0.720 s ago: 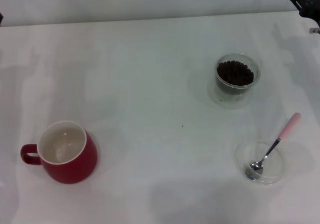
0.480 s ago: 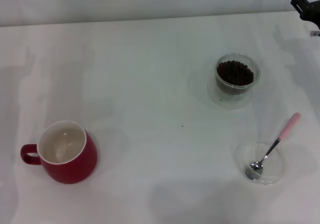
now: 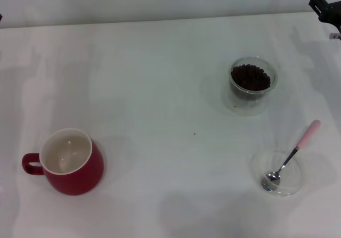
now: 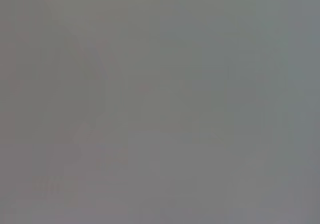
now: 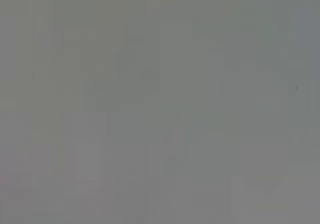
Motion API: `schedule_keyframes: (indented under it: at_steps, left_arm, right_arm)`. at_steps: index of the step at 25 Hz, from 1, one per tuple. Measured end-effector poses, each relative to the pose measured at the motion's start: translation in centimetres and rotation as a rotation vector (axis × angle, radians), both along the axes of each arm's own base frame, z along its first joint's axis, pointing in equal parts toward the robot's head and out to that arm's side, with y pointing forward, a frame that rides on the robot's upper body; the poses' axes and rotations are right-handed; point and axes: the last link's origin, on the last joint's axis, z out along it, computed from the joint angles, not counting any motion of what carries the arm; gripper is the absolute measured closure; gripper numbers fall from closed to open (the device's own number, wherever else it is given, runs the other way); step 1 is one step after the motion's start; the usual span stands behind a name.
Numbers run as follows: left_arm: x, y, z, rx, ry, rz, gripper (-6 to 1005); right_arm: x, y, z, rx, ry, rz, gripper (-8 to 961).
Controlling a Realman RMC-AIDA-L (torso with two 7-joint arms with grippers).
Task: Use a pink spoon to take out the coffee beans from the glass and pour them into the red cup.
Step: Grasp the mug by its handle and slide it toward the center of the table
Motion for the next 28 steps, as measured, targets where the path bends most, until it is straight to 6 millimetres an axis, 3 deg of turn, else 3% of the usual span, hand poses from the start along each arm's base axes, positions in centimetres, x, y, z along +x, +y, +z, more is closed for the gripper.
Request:
schedule_keyframes:
  at_steps: [9, 11, 15, 16, 18, 28]
  left_arm:
    - [0.2, -0.6, 0.1, 0.022, -0.003, -0.03, 124]
    - [-0.8, -3.6, -0.1, 0.021, 0.037, -0.092, 124]
    - [-2.7, -8.5, 0.0, 0.056, 0.059, -0.126, 124]
    - [-2.7, -8.5, 0.0, 0.056, 0.059, -0.126, 124]
    - [-3.9, -11.5, -0.1, 0.063, 0.06, -0.121, 124]
    - [-5.5, -18.1, -1.4, -0.019, 0.03, -0.137, 125]
  right_arm:
    - [0.4, 0.0, 0.4, 0.007, -0.007, -0.009, 86]
    - [0.4, 0.1, 0.8, 0.014, -0.009, -0.012, 86]
    - [0.5, 0.4, 1.8, 0.059, 0.008, -0.017, 86]
    - [0.3, 0.6, 2.0, 0.068, 0.013, -0.015, 86]
    - [0.0, 1.0, 2.3, 0.081, 0.016, -0.007, 87]
    - [-2.9, 3.7, 2.8, 0.09, -0.09, 0.043, 88]
